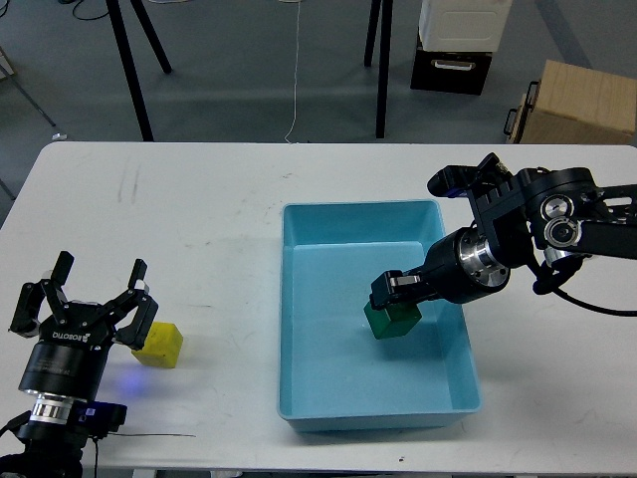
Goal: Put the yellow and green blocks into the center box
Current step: 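Carry the green cube over the blue box and lower it, then open the right gripper and withdraw it up and away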
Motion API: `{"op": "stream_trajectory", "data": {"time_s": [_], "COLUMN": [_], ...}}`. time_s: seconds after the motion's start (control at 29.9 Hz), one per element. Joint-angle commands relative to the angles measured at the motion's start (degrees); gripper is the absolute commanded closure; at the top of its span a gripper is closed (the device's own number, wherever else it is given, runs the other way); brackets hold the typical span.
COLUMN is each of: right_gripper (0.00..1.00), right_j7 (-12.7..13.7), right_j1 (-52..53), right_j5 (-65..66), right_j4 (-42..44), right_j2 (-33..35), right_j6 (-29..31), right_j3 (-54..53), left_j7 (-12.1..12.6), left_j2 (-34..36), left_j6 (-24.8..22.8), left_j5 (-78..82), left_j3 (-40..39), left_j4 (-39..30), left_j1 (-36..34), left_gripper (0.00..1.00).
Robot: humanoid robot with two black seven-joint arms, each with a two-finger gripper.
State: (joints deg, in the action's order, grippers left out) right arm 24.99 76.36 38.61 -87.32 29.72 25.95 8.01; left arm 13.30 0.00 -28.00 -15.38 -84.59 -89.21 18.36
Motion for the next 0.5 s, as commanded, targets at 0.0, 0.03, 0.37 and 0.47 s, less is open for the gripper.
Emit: {"op": "stream_trajectory", "data": {"time_s": [0.0,0.03,0.37,0.47], "right_gripper": [0.56,0.49,0.0,0.0], "right_j7": [0.0,0.1,0.1,0.1], "right_j1": [-1.0,-1.0,0.0,0.1], "right_j5": [-0.2,-0.2,-1.3,-1.7], "right_j4": [1.0,1.0,2.0,1.9], "right_j2": [-2.4,-2.7,-0.6,1.6], "right_j6": [-1.5,-1.6,-1.0,-0.9], "right_j3": [0.0,0.1,-3.5,-4.2], "left_j7": [0.0,0.0,0.1,0.1], "left_j2": [0.0,0.0,0.0,0.0], "left_j6": [0.0,0.0,0.0,0.0], "left_j5": [0.0,0.0,0.0,0.0], "left_j3": [0.0,0.0,0.2,0.5], "left_j4": [0.0,0.0,0.0,0.0], "left_j1": [-0.4,-0.4,-0.5,-0.6], "left_gripper": [0.0,0.0,0.0,0.0]}}
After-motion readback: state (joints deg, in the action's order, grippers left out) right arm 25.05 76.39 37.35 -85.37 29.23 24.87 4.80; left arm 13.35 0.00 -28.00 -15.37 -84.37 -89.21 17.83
